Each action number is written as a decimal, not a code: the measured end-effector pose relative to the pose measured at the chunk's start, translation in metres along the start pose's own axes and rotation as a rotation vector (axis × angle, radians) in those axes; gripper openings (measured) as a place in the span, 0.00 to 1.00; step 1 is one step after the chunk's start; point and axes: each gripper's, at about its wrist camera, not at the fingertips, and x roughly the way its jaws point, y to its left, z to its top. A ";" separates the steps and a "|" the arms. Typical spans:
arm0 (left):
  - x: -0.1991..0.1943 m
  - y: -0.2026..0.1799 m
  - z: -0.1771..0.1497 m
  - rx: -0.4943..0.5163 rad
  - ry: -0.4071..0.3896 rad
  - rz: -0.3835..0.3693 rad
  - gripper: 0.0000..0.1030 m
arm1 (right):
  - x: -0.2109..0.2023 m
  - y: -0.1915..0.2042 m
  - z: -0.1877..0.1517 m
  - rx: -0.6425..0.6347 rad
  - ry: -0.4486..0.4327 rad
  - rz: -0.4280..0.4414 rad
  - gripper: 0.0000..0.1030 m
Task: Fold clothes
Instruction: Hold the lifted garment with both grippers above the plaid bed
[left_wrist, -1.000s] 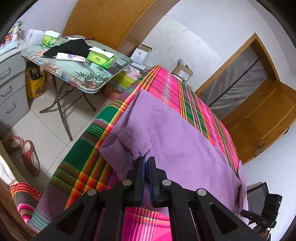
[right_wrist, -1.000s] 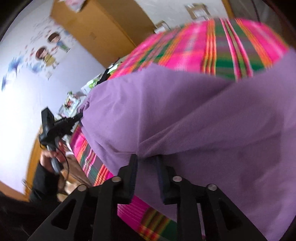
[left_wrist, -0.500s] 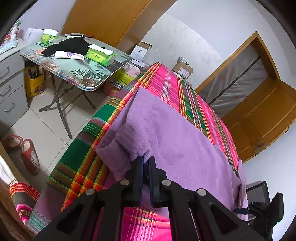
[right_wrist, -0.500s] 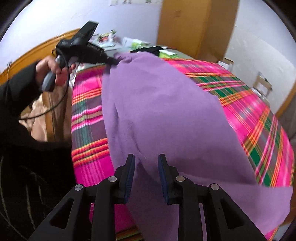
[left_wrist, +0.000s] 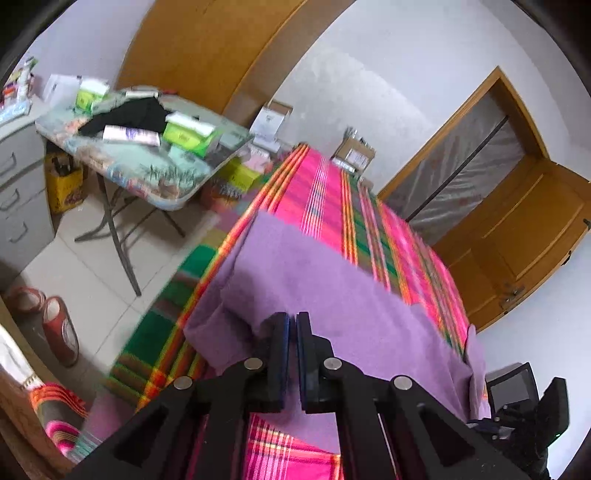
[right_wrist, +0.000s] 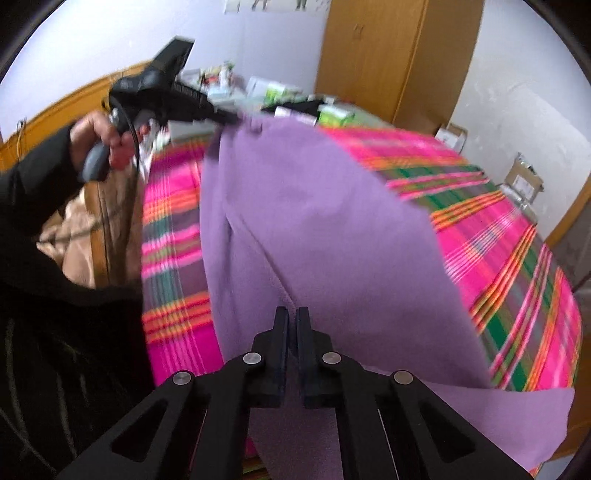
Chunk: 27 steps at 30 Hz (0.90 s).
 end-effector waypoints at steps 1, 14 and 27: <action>-0.003 0.002 0.001 -0.003 -0.008 0.003 0.04 | -0.006 0.000 0.002 0.003 -0.014 0.003 0.04; 0.003 0.027 -0.016 -0.130 0.034 -0.023 0.32 | 0.020 0.009 -0.017 0.034 0.072 0.059 0.05; 0.027 0.022 -0.007 -0.163 0.051 -0.010 0.09 | 0.024 0.009 -0.022 0.057 0.075 0.057 0.04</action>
